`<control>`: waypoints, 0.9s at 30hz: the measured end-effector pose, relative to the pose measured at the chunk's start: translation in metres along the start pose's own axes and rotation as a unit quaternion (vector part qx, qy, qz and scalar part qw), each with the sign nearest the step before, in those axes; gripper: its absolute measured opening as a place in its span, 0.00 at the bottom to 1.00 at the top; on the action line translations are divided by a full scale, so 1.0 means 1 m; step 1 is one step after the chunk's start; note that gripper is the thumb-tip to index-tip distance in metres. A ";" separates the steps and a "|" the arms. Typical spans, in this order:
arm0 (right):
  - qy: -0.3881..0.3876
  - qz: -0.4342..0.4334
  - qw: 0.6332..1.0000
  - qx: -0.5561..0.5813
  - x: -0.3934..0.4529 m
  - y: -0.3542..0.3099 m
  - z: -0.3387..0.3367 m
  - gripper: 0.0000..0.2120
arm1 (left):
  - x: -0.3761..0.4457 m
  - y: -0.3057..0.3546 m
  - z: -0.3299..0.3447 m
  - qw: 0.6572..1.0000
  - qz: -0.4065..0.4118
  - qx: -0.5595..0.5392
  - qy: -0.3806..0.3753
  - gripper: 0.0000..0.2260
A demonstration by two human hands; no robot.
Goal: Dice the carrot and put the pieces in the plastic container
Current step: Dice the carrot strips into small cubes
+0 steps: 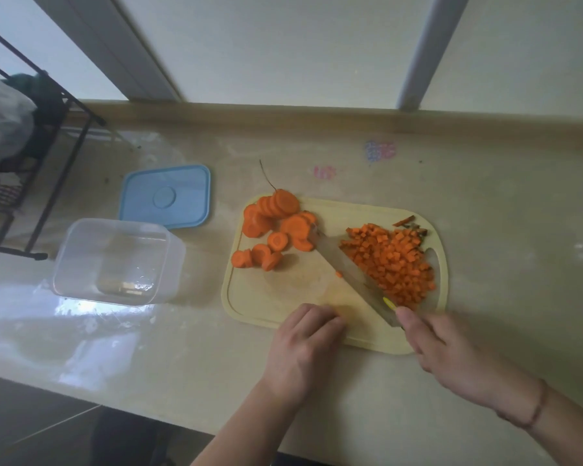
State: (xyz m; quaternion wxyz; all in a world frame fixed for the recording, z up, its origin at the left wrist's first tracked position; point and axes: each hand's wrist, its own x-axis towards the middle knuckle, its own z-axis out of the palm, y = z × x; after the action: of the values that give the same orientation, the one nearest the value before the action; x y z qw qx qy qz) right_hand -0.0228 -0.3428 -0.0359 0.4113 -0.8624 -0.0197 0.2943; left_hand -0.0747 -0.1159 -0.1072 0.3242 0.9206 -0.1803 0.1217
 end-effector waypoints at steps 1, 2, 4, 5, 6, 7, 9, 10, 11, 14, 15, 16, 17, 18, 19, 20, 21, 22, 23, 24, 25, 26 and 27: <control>-0.008 0.001 1.000 0.007 -0.001 0.001 0.000 0.35 | 0.002 0.000 0.001 1.000 0.005 -0.004 -0.004 0.05; -0.012 -0.001 1.000 0.016 -0.003 0.000 -0.002 0.33 | 0.005 0.001 0.002 1.000 0.010 -0.008 -0.006 0.05; -0.011 -0.014 1.000 0.025 -0.008 -0.002 -0.007 0.31 | 0.014 0.003 0.005 1.000 0.019 -0.016 -0.012 0.05; -0.007 -0.024 1.000 0.017 -0.011 -0.003 -0.010 0.30 | 0.020 0.004 0.007 0.999 0.022 -0.022 -0.014 0.06; 0.000 -0.040 0.999 0.001 -0.014 -0.004 -0.014 0.30 | 0.027 0.005 0.010 0.999 0.021 -0.030 -0.015 0.08; 0.010 -0.058 0.998 -0.017 -0.016 -0.005 -0.018 0.30 | 0.034 0.005 0.013 0.999 0.014 -0.039 -0.016 0.10; 0.028 -0.089 0.994 -0.049 -0.019 -0.001 -0.024 0.29 | 0.048 0.005 0.018 0.998 -0.011 -0.053 -0.013 0.09; 0.033 -0.099 0.992 -0.066 -0.020 0.001 -0.027 0.30 | 0.051 0.005 0.020 0.998 -0.028 -0.062 -0.011 0.09; 0.036 -0.105 0.990 -0.090 -0.022 0.003 -0.029 0.32 | 0.052 0.007 0.019 0.996 -0.047 -0.080 -0.011 0.09; 0.053 -0.108 0.977 -0.178 -0.024 0.007 -0.033 0.35 | 0.040 0.011 0.007 0.992 -0.083 -0.090 -0.027 0.09; 0.061 -0.107 0.971 -0.207 -0.024 0.007 -0.033 0.35 | 0.033 0.012 0.001 0.994 -0.077 -0.071 -0.022 0.09; 0.070 -0.107 0.964 -0.233 -0.024 0.007 -0.034 0.35 | 0.026 0.012 -0.007 0.998 -0.048 -0.050 0.000 0.09; 0.081 -0.111 0.955 -0.263 -0.024 0.006 -0.035 0.35 | 0.019 0.015 -0.016 0.999 -0.009 -0.034 0.035 0.10; 0.092 -0.119 0.942 -0.299 -0.024 0.005 -0.035 0.34 | 0.015 0.019 -0.025 0.997 0.024 -0.027 0.065 0.10; 0.106 -0.135 0.926 -0.338 -0.023 0.004 -0.035 0.34 | 0.014 0.026 -0.034 0.995 0.045 -0.023 0.083 0.10; 0.116 -0.153 0.907 -0.374 -0.022 0.004 -0.036 0.33 | 0.017 0.033 -0.041 0.994 0.057 -0.023 0.095 0.11; 0.120 -0.159 0.896 -0.398 -0.022 0.004 -0.036 0.31 | 0.022 0.041 -0.047 0.994 0.059 -0.025 0.094 0.11; 0.125 -0.165 0.886 -0.415 -0.022 0.004 -0.036 0.30 | 0.030 0.047 -0.050 0.995 0.047 -0.027 0.082 0.10; 0.130 -0.172 0.877 -0.428 -0.023 0.003 -0.035 0.29 | 0.037 0.051 -0.049 0.998 0.025 -0.030 0.058 0.07; 0.140 -0.184 0.868 -0.440 -0.022 0.003 -0.035 0.28 | 0.045 0.053 -0.046 0.999 -0.001 -0.025 0.026 0.04; 0.149 -0.194 0.859 -0.450 -0.022 0.003 -0.033 0.27 | 0.054 0.053 -0.042 0.999 -0.034 -0.013 -0.005 0.02; 0.157 -0.204 0.850 -0.460 -0.021 0.003 -0.032 0.26 | 0.062 0.053 -0.036 0.997 -0.068 0.002 -0.025 0.06; 0.160 -0.208 0.844 -0.468 -0.020 0.003 -0.031 0.26 | 0.068 0.051 -0.029 0.994 -0.096 0.016 -0.039 0.09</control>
State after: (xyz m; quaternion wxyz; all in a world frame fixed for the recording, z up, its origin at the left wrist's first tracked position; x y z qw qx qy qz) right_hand -0.0239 -0.3715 -0.0128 0.0077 -0.9632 -0.2683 0.0155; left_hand -0.0371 -0.1517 -0.0336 0.3127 0.9427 -0.1016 0.0565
